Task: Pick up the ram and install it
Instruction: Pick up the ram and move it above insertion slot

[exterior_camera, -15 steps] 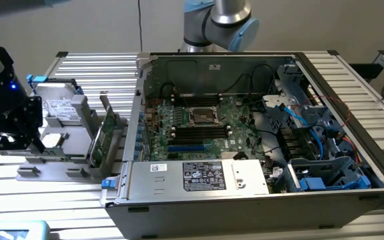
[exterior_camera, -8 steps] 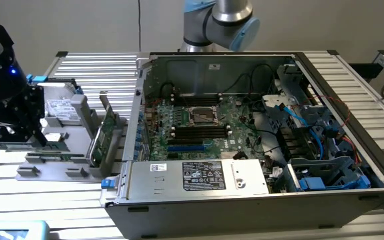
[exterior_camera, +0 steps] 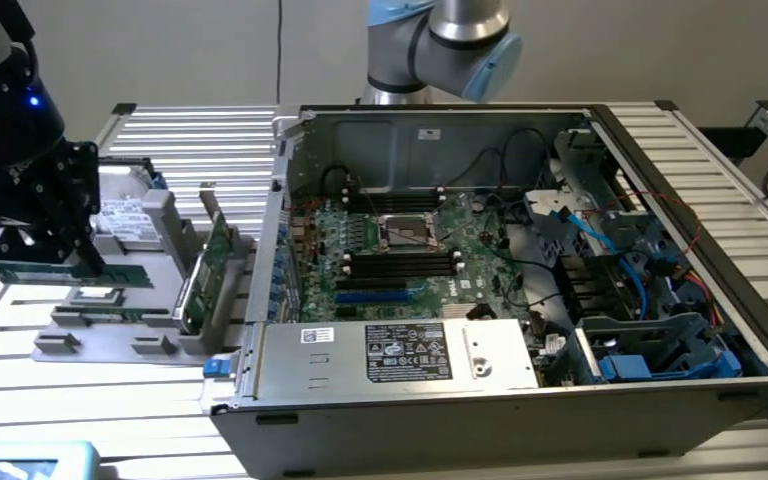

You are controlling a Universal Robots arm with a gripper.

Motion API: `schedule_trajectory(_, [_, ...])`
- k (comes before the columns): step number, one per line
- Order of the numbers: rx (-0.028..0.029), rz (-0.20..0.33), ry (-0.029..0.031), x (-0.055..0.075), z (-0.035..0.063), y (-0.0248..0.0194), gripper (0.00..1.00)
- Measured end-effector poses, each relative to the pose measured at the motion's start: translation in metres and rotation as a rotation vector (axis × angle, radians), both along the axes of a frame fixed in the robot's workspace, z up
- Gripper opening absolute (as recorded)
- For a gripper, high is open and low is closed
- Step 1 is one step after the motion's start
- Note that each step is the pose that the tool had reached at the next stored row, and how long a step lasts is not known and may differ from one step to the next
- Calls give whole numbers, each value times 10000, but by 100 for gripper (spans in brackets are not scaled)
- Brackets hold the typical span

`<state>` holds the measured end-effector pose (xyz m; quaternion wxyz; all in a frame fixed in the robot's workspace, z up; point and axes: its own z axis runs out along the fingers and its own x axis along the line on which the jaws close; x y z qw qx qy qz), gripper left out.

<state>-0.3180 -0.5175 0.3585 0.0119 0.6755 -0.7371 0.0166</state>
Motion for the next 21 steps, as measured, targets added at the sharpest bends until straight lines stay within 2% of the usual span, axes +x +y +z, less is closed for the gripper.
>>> schedule_trajectory(9, [22,17,43,296,397,-41,13])
schedule_trajectory(12, [23,25,98,394,495,-42,13])
schedule_trajectory(15, [22,40,166,497,546,-42,13])
schedule_trajectory(19, [23,67,212,658,554,-42,13])
schedule_trajectory(21, [24,83,253,736,554,-42,13])
